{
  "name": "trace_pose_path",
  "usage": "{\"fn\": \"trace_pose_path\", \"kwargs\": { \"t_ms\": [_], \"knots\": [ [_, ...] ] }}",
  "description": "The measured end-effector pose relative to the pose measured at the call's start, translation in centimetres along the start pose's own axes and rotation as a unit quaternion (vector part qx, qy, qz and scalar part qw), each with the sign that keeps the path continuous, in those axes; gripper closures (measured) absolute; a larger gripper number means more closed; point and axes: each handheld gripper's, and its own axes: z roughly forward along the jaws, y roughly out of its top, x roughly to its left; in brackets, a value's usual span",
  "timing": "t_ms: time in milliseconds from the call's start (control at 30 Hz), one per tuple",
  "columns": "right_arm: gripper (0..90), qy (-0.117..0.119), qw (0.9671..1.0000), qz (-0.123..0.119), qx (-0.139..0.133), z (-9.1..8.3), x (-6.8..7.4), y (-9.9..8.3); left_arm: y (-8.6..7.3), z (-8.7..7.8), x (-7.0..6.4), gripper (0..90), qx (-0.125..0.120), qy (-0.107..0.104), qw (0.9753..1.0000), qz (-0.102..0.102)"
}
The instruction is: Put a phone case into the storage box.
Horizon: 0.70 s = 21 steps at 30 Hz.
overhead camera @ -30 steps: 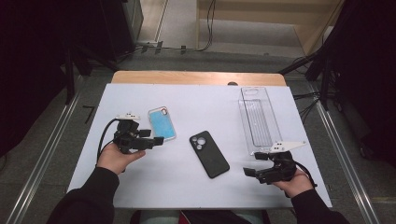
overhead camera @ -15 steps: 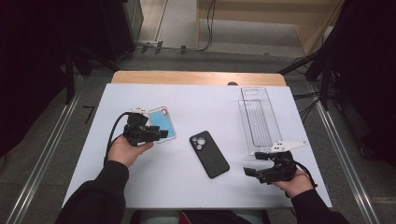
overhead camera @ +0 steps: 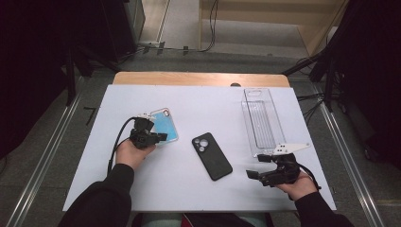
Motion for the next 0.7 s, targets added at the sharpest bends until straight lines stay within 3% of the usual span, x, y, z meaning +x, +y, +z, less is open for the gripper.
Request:
{"fn": "trace_pose_path", "kwargs": {
  "t_ms": [333,700],
  "knots": [
    [13.2,-0.002,1.0000,0.001,0.002,0.0,0.0,0.0,-0.2,0.3,0.5,90.0,0.009,0.016,0.9998,0.002],
    [13.2,-0.003,1.0000,0.001,-0.001,-0.1,0.1,0.0,-0.8,-0.5,2.0,90.0,0.014,0.027,0.9994,-0.016]
  ]
}}
